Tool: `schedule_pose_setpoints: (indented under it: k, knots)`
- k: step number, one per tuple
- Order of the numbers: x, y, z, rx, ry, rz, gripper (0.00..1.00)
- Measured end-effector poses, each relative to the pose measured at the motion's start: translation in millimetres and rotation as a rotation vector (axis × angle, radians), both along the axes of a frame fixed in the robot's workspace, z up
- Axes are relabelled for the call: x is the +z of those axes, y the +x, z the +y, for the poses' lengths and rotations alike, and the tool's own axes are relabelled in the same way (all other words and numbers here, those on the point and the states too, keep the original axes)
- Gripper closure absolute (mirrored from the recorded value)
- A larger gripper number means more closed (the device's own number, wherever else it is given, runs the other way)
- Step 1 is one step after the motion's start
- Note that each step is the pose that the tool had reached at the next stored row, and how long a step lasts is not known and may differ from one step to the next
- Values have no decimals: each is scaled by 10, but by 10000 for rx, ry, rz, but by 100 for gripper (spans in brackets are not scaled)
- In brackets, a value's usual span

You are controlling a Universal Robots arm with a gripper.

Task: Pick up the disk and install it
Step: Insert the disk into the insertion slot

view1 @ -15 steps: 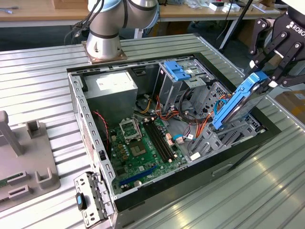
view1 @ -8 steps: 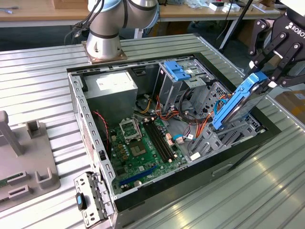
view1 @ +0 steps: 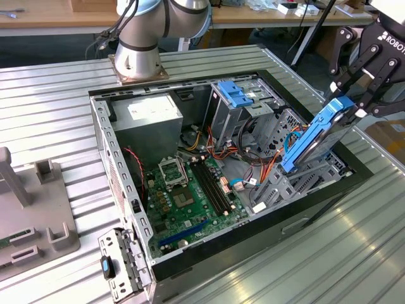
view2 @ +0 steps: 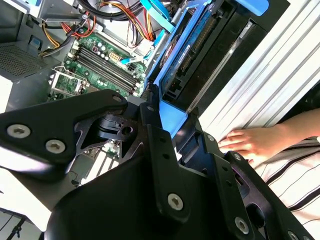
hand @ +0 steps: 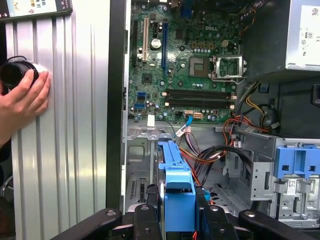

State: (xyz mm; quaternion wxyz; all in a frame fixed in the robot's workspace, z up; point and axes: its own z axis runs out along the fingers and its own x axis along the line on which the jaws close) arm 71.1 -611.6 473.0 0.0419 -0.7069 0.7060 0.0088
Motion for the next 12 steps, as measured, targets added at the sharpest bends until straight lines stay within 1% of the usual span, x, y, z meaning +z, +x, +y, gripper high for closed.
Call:
schedule_pose_setpoints:
  k: [4,7,10,12]
  knots:
    - [-32,0,0,-8,0,0,63]
    - [-36,0,0,-52,-2,0,63]
    - [-43,1,0,-312,0,1,63]
    - [-42,1,4,-325,-2,0,63]
